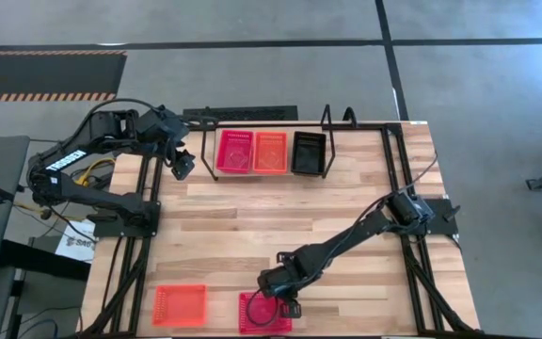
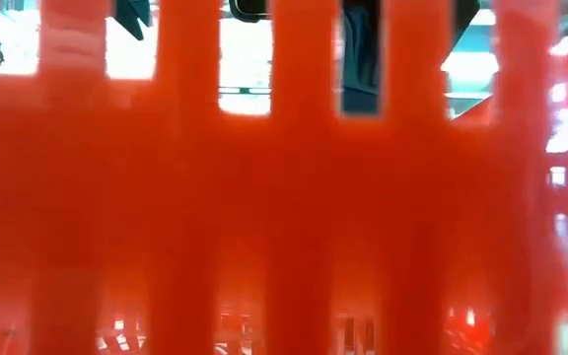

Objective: Stack baskets on shelf by color
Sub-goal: Stack the red bin on top of the red bin on the shelf

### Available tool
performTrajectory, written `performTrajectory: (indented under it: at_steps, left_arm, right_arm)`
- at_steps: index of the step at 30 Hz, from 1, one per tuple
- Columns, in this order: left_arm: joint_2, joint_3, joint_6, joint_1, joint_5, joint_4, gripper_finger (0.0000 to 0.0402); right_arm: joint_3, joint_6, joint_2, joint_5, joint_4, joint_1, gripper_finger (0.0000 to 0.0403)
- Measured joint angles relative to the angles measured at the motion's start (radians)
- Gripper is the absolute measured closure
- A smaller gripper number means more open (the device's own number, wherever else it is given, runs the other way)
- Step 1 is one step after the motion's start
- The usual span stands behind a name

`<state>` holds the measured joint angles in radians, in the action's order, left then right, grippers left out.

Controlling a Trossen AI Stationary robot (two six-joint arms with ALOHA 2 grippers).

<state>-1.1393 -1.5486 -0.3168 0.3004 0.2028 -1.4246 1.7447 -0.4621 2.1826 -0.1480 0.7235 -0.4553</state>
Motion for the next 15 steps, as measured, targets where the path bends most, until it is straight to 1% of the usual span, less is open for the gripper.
performTrajectory:
  at_steps: [7, 11, 15]
  left_arm:
    - [0.0, 0.0, 0.008, 0.0, 0.0, 0.0, 0.0168]
    - [0.0, 0.0, 0.017, 0.0, -0.001, 0.0, 0.0168]
    - [0.0, 0.0, 0.024, 0.0, -0.01, 0.0, 0.0168]
  right_arm:
    - [0.013, -0.006, -0.026, 0.09, 0.034, 0.0, 0.04]
    - [0.102, -0.007, -0.058, 0.2, 0.197, 0.005, 0.0401]
    - [0.229, -0.007, -0.1, 0.32, 0.374, 0.018, 0.0402]
